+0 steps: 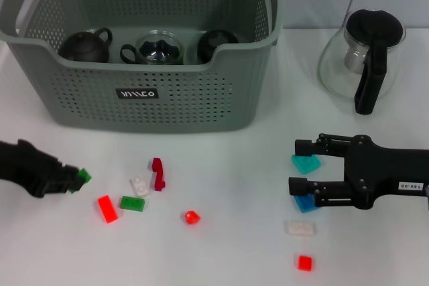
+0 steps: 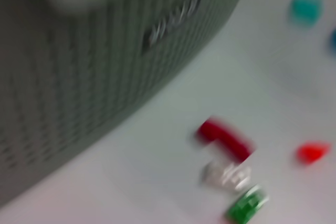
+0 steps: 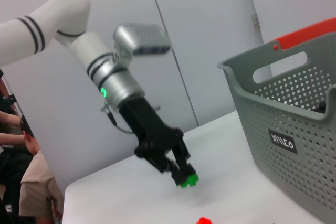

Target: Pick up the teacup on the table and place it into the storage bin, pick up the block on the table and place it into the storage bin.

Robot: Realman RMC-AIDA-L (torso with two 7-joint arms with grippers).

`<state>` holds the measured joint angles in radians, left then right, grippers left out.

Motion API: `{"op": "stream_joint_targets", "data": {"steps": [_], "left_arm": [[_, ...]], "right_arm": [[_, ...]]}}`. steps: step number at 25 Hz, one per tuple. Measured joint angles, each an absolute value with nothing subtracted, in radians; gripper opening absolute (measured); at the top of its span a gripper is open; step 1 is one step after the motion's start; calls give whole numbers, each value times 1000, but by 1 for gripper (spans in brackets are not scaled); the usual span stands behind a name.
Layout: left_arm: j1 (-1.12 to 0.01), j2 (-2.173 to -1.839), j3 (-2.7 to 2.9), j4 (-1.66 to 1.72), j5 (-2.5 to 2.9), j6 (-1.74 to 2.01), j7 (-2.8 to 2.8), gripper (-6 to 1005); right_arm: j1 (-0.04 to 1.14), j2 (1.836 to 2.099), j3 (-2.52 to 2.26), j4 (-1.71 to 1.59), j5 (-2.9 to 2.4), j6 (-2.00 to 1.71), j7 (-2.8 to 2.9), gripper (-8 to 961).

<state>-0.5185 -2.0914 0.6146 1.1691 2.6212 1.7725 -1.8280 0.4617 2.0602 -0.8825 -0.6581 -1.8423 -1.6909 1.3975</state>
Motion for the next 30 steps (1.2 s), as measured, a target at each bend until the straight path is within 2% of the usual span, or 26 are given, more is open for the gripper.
{"op": "stream_joint_targets", "data": {"steps": [1,2,6,17,26,30], "left_arm": [[-518,-2091,615,1169,2621,1772,-1828,189],[-560,-2054,523,1095,2595,1834,-1828,189],[-614,-2018,421,976,2574,1906,-1849,188],[-693,-1990,378,855,2193,2031,-2070,188],[-803,-1927,443,853,2087,1700,-2250,188],[-844,-1922,546,863,2160,1567,-2275,189]], "right_arm": [[462,2060,-884,-658,-1842,-1691,1397,836],[462,2060,-884,-658,-1842,-1691,1397,836],[462,2060,-885,-658,-1842,-1691,1397,835],[467,2062,-885,-658,-1842,-1692,1398,836],[464,2065,-883,-658,-1842,-1692,1399,835],[463,2066,-881,-658,-1842,-1692,1398,835]]}}
